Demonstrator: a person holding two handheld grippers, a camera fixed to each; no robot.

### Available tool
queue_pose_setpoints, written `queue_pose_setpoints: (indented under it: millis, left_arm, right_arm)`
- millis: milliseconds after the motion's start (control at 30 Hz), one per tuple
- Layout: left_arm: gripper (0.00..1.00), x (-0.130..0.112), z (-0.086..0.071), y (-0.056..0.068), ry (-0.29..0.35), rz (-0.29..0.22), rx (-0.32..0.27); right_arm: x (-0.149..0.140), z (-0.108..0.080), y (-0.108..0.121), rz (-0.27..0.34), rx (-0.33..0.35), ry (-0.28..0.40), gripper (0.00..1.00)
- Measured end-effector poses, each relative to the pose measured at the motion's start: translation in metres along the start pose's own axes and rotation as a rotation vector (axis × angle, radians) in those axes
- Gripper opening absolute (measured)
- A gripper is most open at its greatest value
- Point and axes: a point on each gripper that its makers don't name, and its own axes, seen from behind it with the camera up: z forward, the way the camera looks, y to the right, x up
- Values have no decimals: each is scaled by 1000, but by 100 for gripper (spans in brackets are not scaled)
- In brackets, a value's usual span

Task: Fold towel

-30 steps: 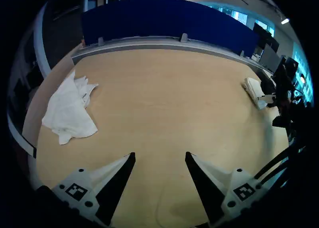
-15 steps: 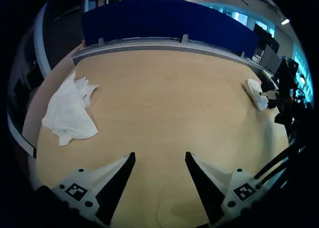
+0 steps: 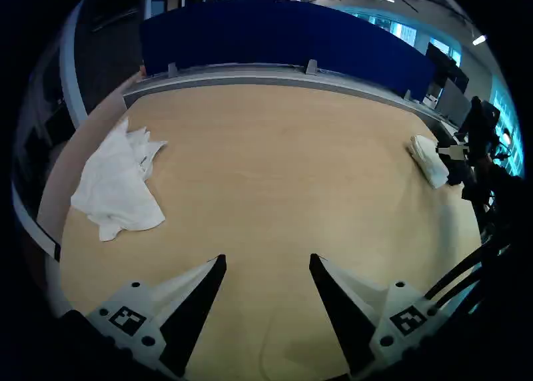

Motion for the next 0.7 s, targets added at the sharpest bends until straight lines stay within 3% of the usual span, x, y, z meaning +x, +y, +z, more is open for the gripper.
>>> queue_pose_setpoints:
  millis: [167,467,700]
  left_arm:
    - [93,0,1,-1,0,4,8]
    - [93,-7,-1,-2,-11,-3,19]
    - [93,-10,0,-4,-15,0,29]
  right_arm:
    - [10,10,7,7,-12,11,99]
    - [28,50,21,22,-36,12,99]
    - [13,75,21,38,-30,-42,99]
